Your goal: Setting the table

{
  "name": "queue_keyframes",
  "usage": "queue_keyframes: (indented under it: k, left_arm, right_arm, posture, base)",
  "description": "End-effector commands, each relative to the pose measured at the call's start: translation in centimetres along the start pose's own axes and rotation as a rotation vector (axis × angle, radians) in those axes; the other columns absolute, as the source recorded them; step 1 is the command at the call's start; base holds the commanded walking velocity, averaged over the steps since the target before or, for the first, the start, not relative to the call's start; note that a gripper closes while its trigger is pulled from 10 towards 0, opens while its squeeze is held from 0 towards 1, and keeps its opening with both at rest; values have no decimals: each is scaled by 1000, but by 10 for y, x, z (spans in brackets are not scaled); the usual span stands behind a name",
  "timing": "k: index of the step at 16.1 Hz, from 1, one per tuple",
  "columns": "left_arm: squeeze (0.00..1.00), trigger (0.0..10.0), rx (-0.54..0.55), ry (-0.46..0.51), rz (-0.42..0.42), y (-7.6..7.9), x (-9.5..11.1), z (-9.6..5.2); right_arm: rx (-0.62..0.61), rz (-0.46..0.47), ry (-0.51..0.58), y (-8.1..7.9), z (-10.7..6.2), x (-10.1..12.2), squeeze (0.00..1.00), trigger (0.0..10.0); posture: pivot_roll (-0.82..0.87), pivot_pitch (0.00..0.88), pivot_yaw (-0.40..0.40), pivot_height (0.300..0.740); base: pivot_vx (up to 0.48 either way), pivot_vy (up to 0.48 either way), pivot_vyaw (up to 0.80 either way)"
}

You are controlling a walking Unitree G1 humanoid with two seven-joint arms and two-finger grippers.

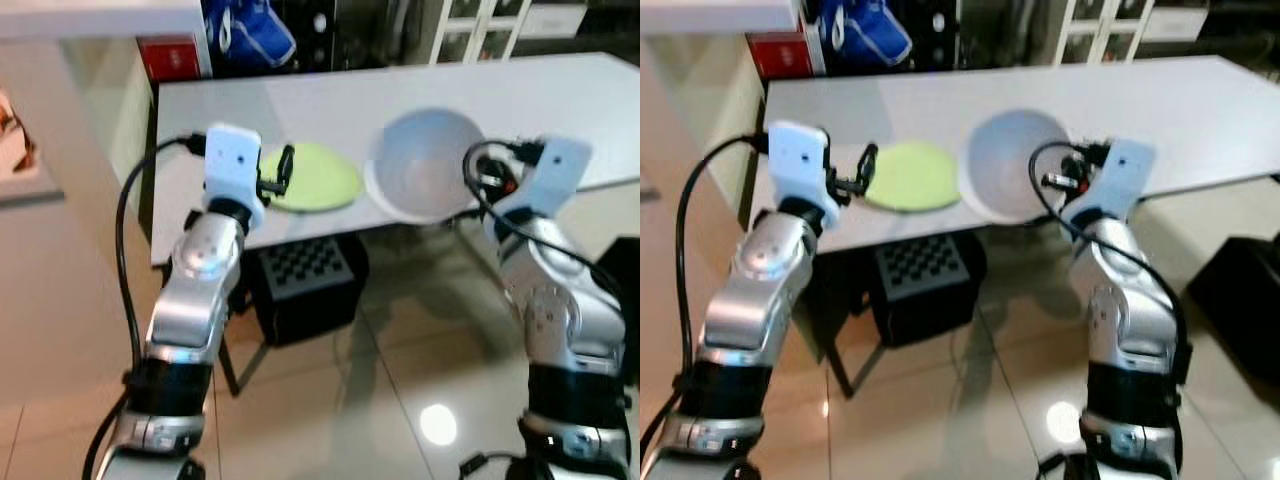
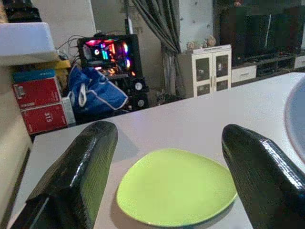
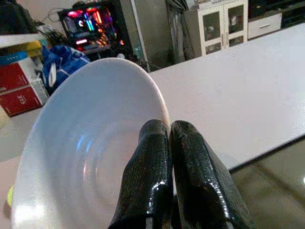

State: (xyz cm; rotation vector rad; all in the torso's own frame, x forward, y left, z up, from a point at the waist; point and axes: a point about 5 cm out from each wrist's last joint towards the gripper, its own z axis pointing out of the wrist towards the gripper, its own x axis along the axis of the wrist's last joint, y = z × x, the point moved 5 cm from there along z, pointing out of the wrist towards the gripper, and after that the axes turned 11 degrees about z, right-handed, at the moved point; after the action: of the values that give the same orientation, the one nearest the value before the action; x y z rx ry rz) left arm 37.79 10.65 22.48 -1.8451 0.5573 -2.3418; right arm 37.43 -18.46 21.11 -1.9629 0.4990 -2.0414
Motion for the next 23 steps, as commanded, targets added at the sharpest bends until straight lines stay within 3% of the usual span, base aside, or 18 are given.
queue_keyframes:
  k: [1, 8, 10, 13, 20, 23]
  left_arm:
    - [0, 10000, -22, 15, 4, 8, 6, 2]
    - [0, 10000, -40, 30, 39, 10, 11, 3]
    - [0, 10000, -53, 33, 54, 12, 11, 2]
    - [0, 10000, -69, 35, 62, 14, 12, 2]
    - [0, 10000, -300, 61, 146, 48, 11, -15]
    - [0, 10000, -342, 52, 144, 52, 8, -26]
  right_arm:
    - [-13, 3, 32, 5, 0, 11, 0, 10000]
    - [-13, 19, 21, 5, 0, 8, 0, 10000]
    - [-38, 74, 14, 11, 0, 6, 0, 10000]
    - [-41, 77, 6, 12, 1, 5, 0, 10000]
    - [-52, 93, -10, 15, 4, 5, 0, 10000]
    - [-73, 120, -23, 21, 8, 2, 0, 10000]
  posture:
    - [-18, 0, -28, 740]
    - [-14, 0, -28, 740]
    - [-14, 0, -29, 740]
    - [-13, 0, -32, 740]
    - [-6, 0, -47, 740]
    - [2, 0, -47, 740]
  base:
    - [364, 0, 800]
    - [364, 0, 753]
    - [364, 0, 0]
    - [364, 0, 0]
    - [338, 0, 0]
    - [90, 0, 0]
